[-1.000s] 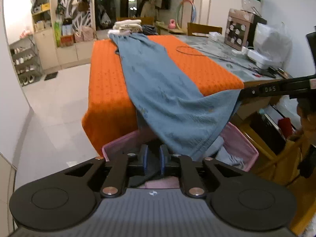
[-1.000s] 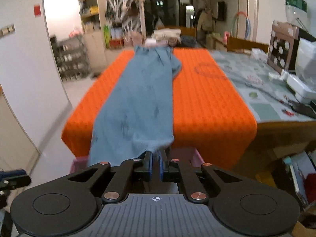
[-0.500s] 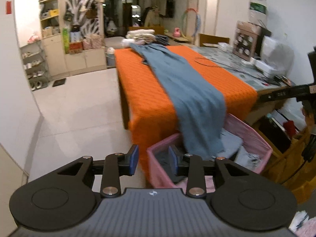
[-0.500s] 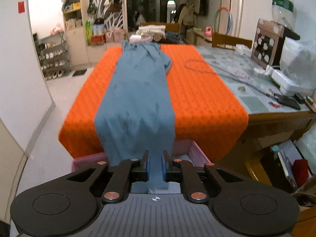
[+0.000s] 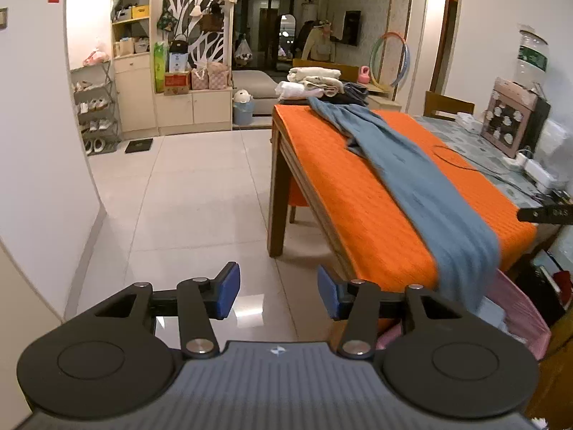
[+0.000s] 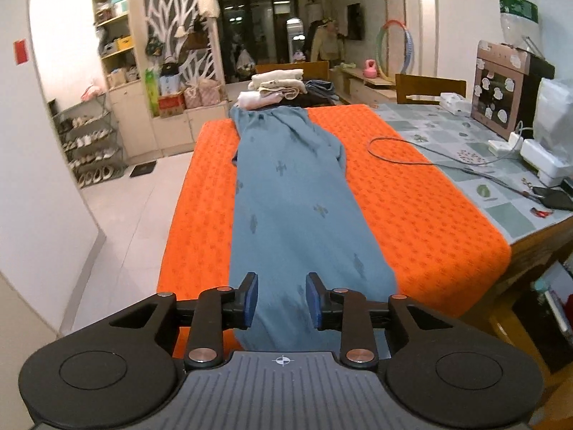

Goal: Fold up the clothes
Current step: 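Move both open grippers to the waistband of the laid pants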

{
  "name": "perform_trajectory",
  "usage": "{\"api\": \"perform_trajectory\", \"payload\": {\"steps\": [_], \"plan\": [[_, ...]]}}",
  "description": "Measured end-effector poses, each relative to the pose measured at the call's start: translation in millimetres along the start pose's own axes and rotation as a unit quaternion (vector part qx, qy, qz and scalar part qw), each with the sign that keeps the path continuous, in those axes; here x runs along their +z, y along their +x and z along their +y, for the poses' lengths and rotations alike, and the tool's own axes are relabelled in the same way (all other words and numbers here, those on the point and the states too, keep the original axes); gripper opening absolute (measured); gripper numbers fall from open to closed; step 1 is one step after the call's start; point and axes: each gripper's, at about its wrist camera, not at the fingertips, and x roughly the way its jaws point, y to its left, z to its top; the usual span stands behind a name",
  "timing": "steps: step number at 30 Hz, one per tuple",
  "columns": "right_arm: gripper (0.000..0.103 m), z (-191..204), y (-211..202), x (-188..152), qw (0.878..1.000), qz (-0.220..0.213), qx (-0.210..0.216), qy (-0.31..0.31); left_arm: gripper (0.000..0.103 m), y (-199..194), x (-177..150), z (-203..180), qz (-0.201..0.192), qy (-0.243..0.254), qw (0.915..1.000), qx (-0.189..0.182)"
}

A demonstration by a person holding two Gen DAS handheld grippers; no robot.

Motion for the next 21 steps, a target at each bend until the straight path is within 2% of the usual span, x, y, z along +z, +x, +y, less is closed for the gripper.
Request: {"api": "perform_trajectory", "payload": {"steps": [6,9,11,16,21], "plan": [[0.039,29.1,69.0,37.7,1.0,0.0,-0.011,0.025,0.056,93.9,87.1,48.4,0.016,0.036,0.9989,-0.027],[0.044,41.0,96.1,58.0,0.999,-0.001,-0.013,0.041,0.061,142.0,135.6,69.8,0.01,0.046,0.9973,-0.057],[0.049,52.2,114.4,73.1,0.999,-0.008,-0.016,0.042,0.061,175.1,163.6,76.5,0.013,0.051,0.9963,-0.068],[0.05,73.3,157.0,102.8,0.998,0.015,-0.047,0.05,0.065,252.5,226.4,88.0,0.018,0.061,0.9927,-0.103],[0.051,90.3,196.6,124.7,0.993,0.027,-0.088,0.08,0.067,341.3,285.5,89.1,0.034,0.089,0.9823,-0.161]]}}
